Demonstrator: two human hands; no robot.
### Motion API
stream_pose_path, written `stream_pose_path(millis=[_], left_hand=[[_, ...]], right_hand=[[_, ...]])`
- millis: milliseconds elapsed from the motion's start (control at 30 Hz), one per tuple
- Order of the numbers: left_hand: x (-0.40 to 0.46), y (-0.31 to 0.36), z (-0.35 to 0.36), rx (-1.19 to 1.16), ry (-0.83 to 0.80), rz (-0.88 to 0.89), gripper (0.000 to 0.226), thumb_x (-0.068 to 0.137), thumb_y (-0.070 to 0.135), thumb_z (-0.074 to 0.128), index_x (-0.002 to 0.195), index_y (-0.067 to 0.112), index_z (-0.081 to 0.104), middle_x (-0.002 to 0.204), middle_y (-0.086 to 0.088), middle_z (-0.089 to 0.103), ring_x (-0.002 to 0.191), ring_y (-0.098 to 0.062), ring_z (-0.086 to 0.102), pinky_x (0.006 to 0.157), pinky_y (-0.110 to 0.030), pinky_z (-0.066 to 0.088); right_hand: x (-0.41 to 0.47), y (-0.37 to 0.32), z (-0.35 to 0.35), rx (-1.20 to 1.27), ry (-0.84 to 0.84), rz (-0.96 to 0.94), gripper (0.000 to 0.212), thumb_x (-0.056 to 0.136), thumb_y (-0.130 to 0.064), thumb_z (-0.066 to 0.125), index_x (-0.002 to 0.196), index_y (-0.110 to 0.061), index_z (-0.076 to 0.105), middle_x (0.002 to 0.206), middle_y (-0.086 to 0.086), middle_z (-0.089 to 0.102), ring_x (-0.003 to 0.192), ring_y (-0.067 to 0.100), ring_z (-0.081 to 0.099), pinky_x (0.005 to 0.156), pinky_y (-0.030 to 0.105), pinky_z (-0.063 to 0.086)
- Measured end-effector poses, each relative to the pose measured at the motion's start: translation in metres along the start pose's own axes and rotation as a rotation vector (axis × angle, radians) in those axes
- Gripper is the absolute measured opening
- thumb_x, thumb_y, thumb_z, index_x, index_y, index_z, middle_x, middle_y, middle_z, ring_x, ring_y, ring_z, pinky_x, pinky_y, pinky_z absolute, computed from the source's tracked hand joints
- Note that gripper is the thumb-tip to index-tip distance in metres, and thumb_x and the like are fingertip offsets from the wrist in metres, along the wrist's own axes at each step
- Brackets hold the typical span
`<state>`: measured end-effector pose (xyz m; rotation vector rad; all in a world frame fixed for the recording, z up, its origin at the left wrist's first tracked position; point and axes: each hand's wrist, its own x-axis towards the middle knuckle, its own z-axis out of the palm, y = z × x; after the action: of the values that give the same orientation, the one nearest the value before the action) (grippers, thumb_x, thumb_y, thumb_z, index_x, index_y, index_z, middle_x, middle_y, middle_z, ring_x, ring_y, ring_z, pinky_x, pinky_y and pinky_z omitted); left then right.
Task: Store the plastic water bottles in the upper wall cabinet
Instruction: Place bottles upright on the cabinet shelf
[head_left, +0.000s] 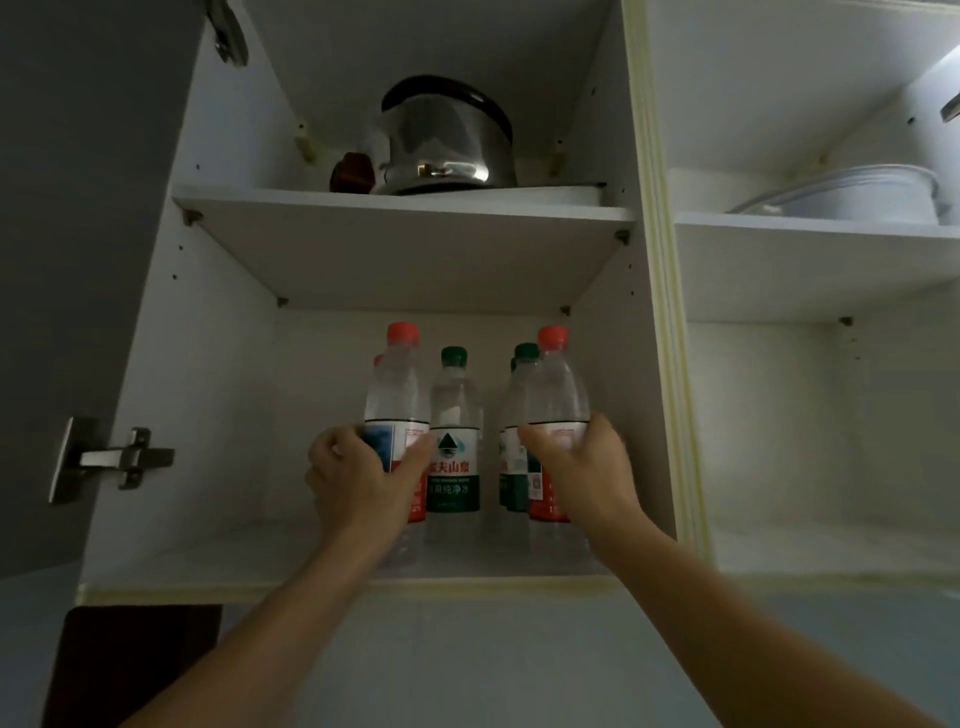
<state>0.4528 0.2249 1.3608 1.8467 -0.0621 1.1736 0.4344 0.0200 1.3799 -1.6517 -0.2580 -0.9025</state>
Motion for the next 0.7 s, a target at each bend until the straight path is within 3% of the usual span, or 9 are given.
stream_pose_path(millis=[167,333,500,600,700], left_hand=[[-0.001,0.008,0.014,0.053,-0.05,-0.021,0.085,0.087,0.066,0.061,0.142,0.006,0.036,0.152,-0.012,0.026,0.138,-0.034,0.032,0.111,-0.047,0.033],[-0.007,0.019,0.029,0.161,-0.119,-0.068,0.097,0.092,0.073,0.046,0.157,0.007,0.016,0.168,-0.007,0.0,0.153,-0.034,0.011,0.123,-0.053,0.017],[-0.01,0.019,0.026,0.183,-0.159,-0.055,0.089,0.094,0.072,0.04,0.157,0.013,0.015,0.169,-0.005,-0.008,0.154,-0.031,0.002,0.123,-0.051,0.013],[-0.009,0.015,0.016,0.15,-0.214,-0.016,0.075,0.098,0.067,0.037,0.153,0.018,0.026,0.166,-0.002,0.0,0.151,-0.03,0.01,0.123,-0.048,0.019],[0.007,0.009,-0.005,0.037,-0.212,0.034,0.059,0.099,0.062,0.04,0.143,0.022,0.041,0.156,-0.005,0.024,0.14,-0.028,0.033,0.114,-0.045,0.035]], right_hand=[[0.012,0.008,-0.005,-0.063,-0.026,0.027,0.053,0.09,-0.041,0.074,0.127,-0.015,0.048,0.125,0.01,0.055,0.103,0.026,0.064,0.087,0.048,0.061],[0.02,0.015,-0.004,-0.113,-0.037,0.03,0.058,0.092,-0.041,0.072,0.135,-0.015,0.043,0.134,0.008,0.041,0.114,0.03,0.055,0.09,0.044,0.055],[0.015,0.015,-0.003,-0.138,-0.023,0.03,0.059,0.093,-0.039,0.07,0.138,-0.016,0.04,0.136,0.011,0.04,0.119,0.032,0.054,0.099,0.051,0.054],[0.003,0.018,0.001,-0.27,0.014,-0.079,0.078,0.094,-0.034,0.07,0.153,-0.015,0.023,0.144,0.015,0.03,0.131,0.037,0.041,0.107,0.053,0.047],[-0.017,0.014,0.007,-0.484,0.136,-0.371,0.093,0.092,-0.038,0.07,0.159,-0.022,0.008,0.156,0.013,0.018,0.143,0.037,0.023,0.115,0.053,0.032]])
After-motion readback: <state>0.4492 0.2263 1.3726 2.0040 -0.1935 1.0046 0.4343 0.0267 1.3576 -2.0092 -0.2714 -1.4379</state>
